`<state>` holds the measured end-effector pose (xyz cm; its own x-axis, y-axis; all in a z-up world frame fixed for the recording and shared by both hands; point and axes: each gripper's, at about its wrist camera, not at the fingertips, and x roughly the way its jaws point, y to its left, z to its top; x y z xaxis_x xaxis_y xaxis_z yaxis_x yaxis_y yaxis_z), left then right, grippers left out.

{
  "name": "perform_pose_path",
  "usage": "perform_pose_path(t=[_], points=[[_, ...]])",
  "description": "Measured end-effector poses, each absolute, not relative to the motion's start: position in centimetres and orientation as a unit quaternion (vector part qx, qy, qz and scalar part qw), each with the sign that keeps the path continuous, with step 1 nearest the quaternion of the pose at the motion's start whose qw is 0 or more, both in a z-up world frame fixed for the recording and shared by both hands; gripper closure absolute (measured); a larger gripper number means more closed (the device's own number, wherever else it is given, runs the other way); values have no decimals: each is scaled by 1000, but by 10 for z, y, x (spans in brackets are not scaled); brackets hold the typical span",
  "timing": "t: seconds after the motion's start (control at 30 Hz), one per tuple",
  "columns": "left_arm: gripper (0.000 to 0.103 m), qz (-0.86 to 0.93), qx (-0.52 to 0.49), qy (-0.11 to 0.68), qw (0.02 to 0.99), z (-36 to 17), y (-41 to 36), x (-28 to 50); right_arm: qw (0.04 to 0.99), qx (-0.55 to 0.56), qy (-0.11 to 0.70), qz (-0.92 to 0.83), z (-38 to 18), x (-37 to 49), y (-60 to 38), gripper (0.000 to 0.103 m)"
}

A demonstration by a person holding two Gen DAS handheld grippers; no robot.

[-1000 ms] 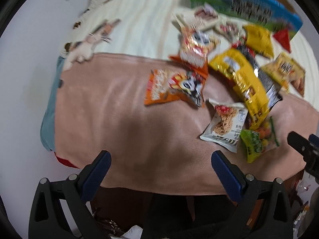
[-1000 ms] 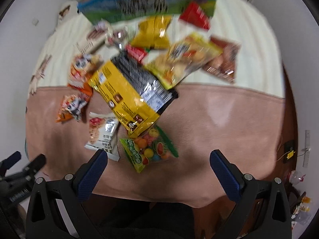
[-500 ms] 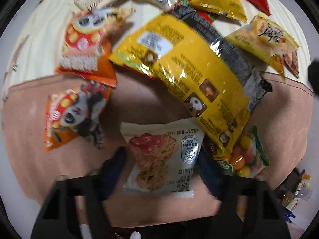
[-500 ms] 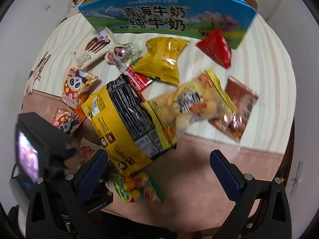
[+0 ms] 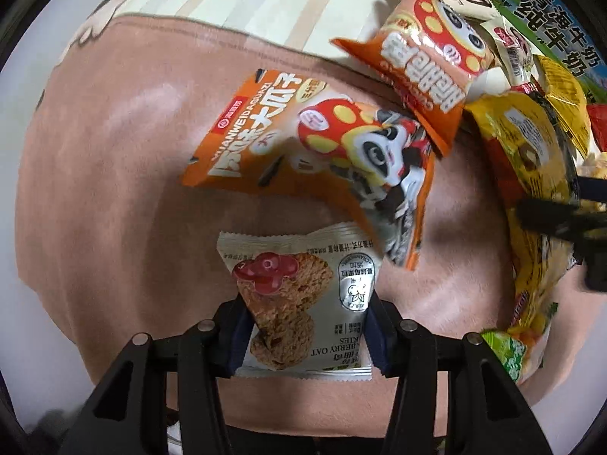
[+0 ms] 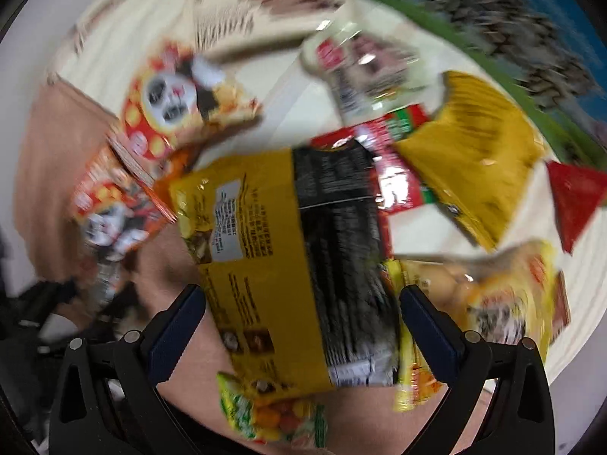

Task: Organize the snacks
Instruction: 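Grasp the white oat cookie packet with left tool while right grasps yellow-black bag, then carry the oat packet and yellow-black bag up toward the cardboard box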

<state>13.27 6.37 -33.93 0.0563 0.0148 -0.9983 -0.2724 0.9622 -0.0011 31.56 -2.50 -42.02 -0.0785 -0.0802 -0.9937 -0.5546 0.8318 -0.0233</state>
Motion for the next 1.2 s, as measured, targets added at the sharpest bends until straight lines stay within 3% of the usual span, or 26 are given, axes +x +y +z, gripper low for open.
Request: perform_pose_path(t=[0.1,0.33,0.57,0.63,0.7,0.93,1.2], points=[[55,100,-92,675,725,-340,51,125,649,-187,724,141,-426,317,-35,6],[53,88,-78,677,727,-340,58,130,618,116,773,85,-413,324,-90,7],[55,56,-52,675,734,-329,47,137,653,8,753,79,-410,297,-65,3],[56,46,-44,673,737,-318,43,131,672,-24,737,65,-403,289,-60,14],[58,36,-41,671,739,-298,51,128,684,-28,727,52,-392,281,-56,15],[59,0,-47,651,758,-260,59,100,723,57,687,53,-318,264,-74,15],[59,-40,-74,608,789,-169,52,104,714,205,659,120,-231,258,-127,15]])
